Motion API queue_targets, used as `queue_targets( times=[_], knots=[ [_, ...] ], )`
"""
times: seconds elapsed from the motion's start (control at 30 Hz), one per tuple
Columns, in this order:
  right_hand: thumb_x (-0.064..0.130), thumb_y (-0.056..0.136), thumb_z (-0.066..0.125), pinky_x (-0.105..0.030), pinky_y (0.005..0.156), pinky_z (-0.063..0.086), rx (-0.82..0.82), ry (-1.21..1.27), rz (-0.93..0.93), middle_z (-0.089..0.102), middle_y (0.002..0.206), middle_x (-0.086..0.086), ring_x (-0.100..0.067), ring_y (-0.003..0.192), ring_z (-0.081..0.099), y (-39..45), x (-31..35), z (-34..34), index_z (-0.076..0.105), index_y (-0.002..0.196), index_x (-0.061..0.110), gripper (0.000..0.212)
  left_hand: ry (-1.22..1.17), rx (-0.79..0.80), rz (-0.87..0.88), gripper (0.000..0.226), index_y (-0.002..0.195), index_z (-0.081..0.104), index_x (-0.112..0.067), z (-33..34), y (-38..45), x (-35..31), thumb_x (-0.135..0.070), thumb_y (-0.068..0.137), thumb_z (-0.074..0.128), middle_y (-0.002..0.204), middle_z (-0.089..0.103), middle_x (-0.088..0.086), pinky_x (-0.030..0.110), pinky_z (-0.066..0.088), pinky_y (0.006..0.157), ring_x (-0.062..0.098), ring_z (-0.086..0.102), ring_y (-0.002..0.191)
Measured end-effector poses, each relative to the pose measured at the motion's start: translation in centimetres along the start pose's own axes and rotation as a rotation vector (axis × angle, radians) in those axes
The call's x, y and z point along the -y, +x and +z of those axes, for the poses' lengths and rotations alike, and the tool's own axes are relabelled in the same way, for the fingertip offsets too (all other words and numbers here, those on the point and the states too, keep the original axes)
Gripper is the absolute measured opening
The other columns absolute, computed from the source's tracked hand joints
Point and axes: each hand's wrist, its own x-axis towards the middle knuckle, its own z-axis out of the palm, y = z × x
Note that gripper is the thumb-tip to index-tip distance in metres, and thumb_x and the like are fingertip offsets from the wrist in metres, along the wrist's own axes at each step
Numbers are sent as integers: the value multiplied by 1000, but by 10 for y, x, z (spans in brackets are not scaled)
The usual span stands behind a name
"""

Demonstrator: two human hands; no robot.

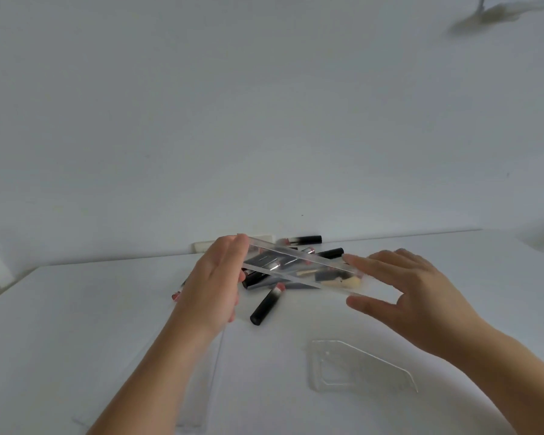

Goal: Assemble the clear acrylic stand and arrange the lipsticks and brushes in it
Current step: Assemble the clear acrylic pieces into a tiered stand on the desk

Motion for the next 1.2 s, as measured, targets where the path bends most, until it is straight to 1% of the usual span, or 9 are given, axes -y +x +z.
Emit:
queue_targets(
  times=[0.07, 0.17, 0.27, 0.4, 0.47, 0.7, 0.93, 1.1, 1.2],
  knots=[
    [64, 84, 62, -38, 90, 45, -199, -76, -82, 62, 118, 8, -16, 107, 51, 2, 5, -1, 62, 134, 29, 61, -30, -92, -5, 42, 89, 63, -39, -1, 3, 2, -72, 80, 38, 75, 59, -4, 30, 44, 46, 13, 46, 46],
    [46, 87, 71, -41, 76, 46, -405, -35, -309, 64, 95, -5, -27, 83, 58, -2, 24, -5, 73, 109, 10, 42, -130, -228, -72, 40, 87, 59, -39, -7, 8, 5, -71, 80, 35, 80, 59, 2, 30, 44, 45, 12, 47, 43],
    [52, 85, 72, -37, 69, 53, -106, 53, -427, 62, 85, 4, -19, 75, 60, -13, 33, -4, 74, 105, 16, 41, -278, -289, -148, 46, 94, 59, -32, -10, 15, 9, -67, 75, 36, 81, 54, 6, 28, 45, 41, 12, 48, 43],
    [96, 65, 48, -23, 100, 39, 512, -145, -120, 38, 129, 27, 1, 120, 41, -17, 25, -1, 37, 147, 50, 94, -448, -290, -228, 44, 99, 60, -23, -9, 21, 13, -57, 81, 38, 82, 54, 10, 30, 48, 42, 15, 50, 38],
    [102, 59, 40, -22, 103, 29, 622, -201, -74, 31, 131, 28, 0, 123, 32, -17, 21, 5, 27, 149, 49, 106, -496, -275, -245, 43, 101, 60, -19, -8, 22, 13, -53, 85, 38, 82, 55, 13, 32, 50, 43, 16, 51, 39],
    [73, 61, 74, -12, 79, 37, 589, 93, 167, 45, 108, 25, 11, 100, 41, -6, 30, 15, 53, 105, 47, 55, -449, -264, -254, 43, 105, 61, -18, -5, 20, 12, -49, 88, 37, 80, 58, 11, 29, 48, 42, 21, 52, 47],
    [66, 54, 83, -18, 71, 40, 714, 77, 333, 48, 104, 21, -1, 89, 50, 8, 34, 15, 50, 110, 41, 70, -402, -249, -226, 44, 107, 60, -18, -3, 21, 14, -50, 88, 36, 84, 58, 12, 30, 48, 42, 21, 51, 46],
    [40, 63, 85, -22, 56, 36, 525, 157, 341, 53, 70, 10, -6, 60, 44, 9, 31, 17, 45, 68, 27, 43, -406, -256, -219, 42, 107, 60, -18, -2, 24, 17, -50, 95, 36, 83, 58, 14, 32, 49, 44, 21, 51, 43],
    [19, 76, 77, -32, 57, 50, 354, 478, 436, 74, 79, -2, -13, 62, 67, 10, 16, 2, 47, 67, 27, 33, -381, -243, -216, 41, 105, 59, -19, -1, 25, 18, -49, 96, 34, 84, 59, 16, 29, 47, 40, 22, 52, 43]
  ],
)
